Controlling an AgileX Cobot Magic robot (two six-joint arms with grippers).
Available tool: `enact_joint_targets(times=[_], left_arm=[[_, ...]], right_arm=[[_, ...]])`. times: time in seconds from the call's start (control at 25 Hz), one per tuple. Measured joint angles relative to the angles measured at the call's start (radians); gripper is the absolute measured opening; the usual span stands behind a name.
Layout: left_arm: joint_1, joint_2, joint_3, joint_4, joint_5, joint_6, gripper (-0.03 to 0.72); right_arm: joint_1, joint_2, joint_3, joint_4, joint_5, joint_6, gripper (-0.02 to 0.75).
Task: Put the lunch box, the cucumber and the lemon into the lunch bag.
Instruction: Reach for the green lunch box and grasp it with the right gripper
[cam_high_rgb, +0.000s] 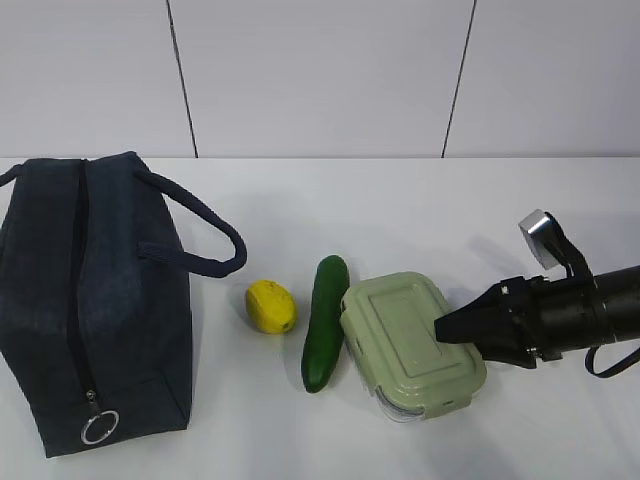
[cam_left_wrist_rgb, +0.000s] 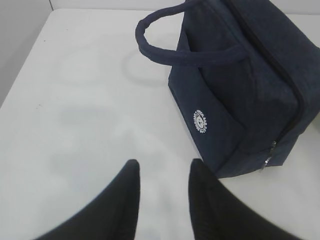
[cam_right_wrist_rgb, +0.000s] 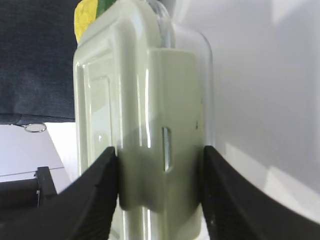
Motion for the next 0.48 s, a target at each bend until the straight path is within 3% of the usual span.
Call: enact_joint_targets(times=[0.48], left_arm=[[0.000,0.000,0.000,0.000,0.000,0.000,0.239]], right_arm=[[0.001,-0.026,0.000,-0.016,0.006,0.023,0.360]])
